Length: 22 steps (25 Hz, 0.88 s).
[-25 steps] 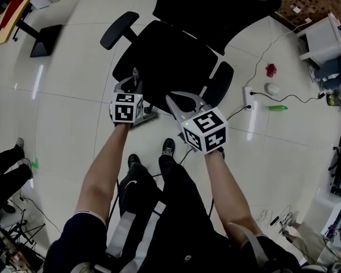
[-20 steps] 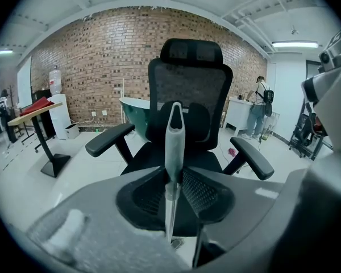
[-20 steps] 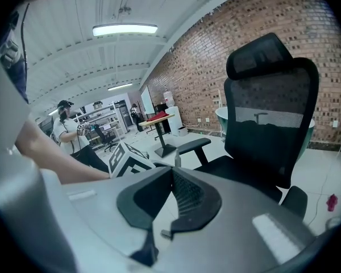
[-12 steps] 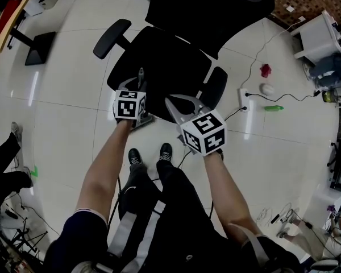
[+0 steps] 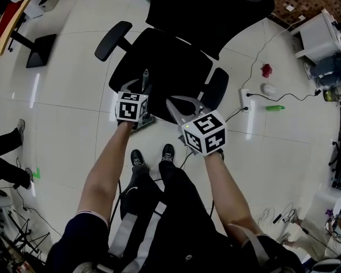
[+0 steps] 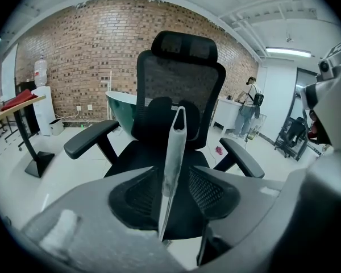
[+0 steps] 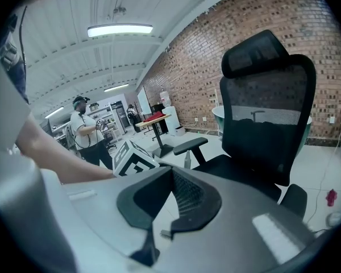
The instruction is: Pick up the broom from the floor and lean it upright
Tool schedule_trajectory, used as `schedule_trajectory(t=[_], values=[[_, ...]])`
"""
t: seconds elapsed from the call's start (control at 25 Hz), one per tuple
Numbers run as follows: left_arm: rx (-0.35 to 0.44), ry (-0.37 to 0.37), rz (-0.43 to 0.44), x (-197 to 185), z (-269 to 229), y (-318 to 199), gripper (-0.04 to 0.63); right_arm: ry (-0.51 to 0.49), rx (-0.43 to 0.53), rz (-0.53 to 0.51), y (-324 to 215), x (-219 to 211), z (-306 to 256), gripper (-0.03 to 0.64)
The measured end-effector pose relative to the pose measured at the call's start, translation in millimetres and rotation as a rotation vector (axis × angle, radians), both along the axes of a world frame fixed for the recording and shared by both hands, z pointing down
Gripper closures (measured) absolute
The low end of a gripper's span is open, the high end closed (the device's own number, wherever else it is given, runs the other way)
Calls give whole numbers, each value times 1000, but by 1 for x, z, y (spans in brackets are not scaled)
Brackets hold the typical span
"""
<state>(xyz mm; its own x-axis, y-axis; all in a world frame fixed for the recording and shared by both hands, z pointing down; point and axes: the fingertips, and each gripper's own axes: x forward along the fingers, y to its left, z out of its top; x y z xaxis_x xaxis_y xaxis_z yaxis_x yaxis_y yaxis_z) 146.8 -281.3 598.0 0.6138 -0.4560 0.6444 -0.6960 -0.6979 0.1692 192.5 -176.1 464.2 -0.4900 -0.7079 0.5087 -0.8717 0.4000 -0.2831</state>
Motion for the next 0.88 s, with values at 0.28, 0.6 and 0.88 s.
schedule_trajectory(t=[0.28, 0.6, 0.88], values=[[-6, 67, -6, -21, -19, 17, 425, -26, 15, 13, 0, -5, -5, 613], [98, 229, 80, -30, -106, 45, 549, -74, 130, 106, -4, -17, -41, 614], [176, 389, 111, -36, -197, 65, 594, -62, 235, 162, -3, -26, -85, 614]])
